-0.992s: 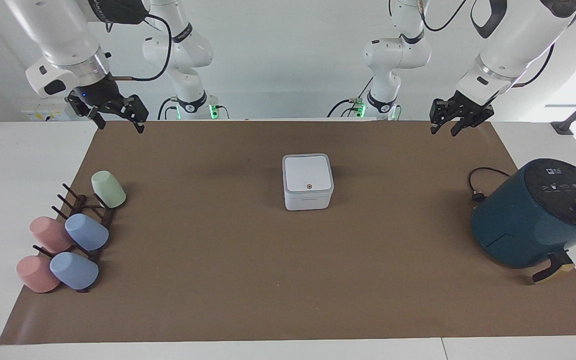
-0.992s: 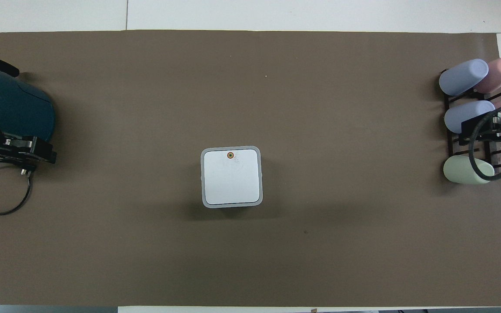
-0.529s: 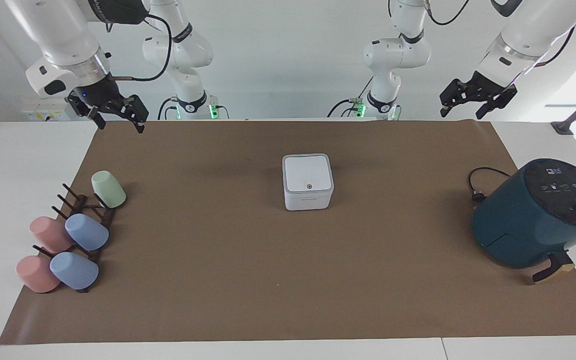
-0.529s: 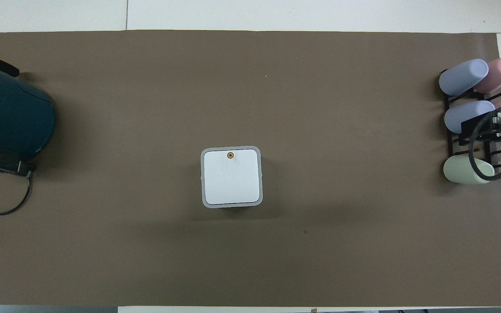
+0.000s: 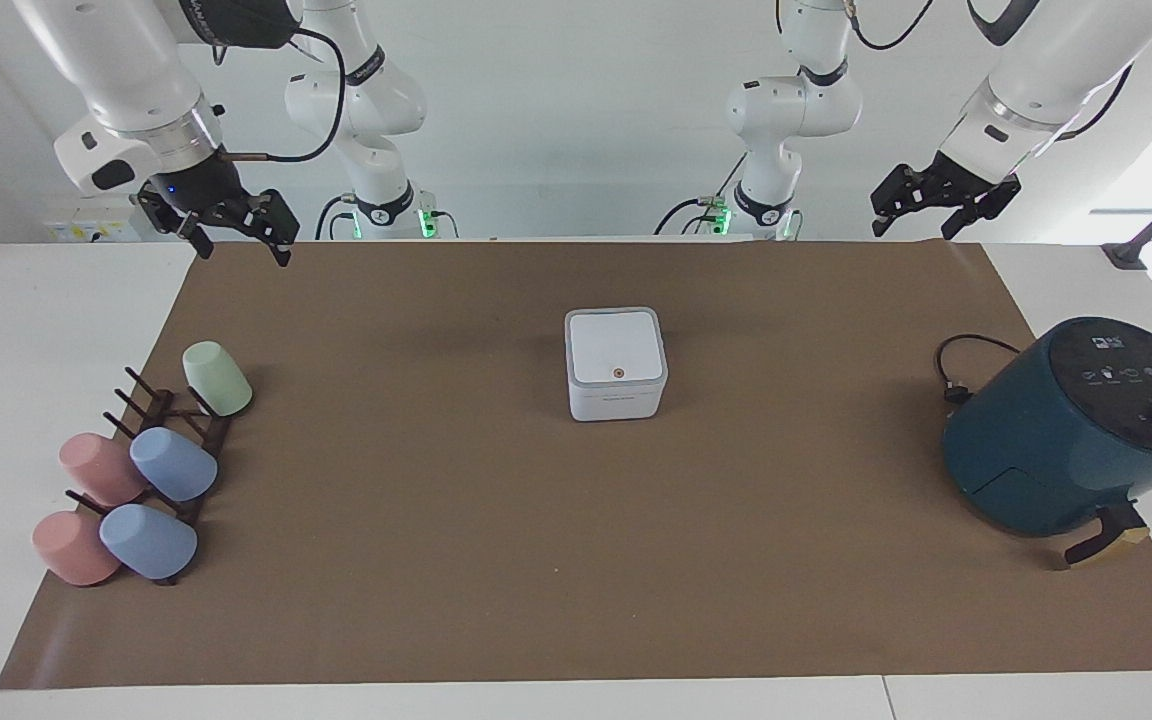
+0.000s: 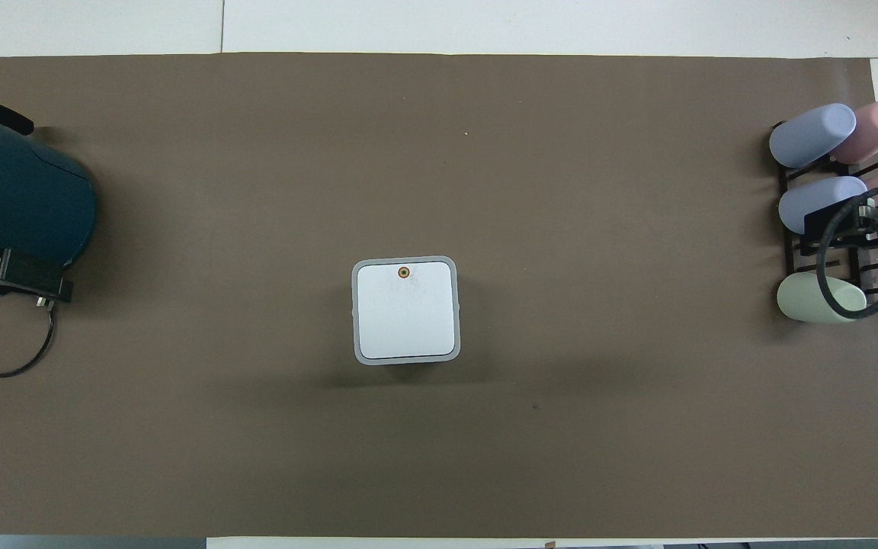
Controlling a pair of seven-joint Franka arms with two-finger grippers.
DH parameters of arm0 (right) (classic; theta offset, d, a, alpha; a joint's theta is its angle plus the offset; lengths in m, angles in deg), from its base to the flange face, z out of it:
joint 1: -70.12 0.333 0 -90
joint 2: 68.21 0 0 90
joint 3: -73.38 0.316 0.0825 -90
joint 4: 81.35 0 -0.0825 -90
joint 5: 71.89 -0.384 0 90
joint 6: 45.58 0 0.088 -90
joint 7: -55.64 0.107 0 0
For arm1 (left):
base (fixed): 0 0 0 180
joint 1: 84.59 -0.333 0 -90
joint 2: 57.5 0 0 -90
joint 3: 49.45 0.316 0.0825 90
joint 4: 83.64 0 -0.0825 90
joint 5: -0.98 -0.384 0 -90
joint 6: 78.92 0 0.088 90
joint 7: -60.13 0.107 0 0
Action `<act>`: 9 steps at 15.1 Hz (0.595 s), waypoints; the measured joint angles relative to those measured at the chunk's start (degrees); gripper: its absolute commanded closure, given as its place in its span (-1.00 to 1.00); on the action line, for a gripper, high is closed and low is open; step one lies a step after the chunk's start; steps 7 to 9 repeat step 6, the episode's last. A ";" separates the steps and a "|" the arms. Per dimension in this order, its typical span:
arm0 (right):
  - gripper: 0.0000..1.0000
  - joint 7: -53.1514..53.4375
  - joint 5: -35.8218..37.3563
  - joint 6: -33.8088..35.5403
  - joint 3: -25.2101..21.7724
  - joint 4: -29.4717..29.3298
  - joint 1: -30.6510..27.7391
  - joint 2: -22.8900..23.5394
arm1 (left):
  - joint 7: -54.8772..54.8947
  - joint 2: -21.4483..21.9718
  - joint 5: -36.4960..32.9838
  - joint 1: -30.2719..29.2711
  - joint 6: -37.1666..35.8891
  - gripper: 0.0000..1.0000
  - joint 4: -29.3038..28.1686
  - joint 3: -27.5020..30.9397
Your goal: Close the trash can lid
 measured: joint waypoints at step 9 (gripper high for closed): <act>-1.00 0.00 0.00 0.00 0.03 0.00 0.01 0.00 | -0.15 -0.31 0.00 0.02 0.04 -1.00 1.31 -0.41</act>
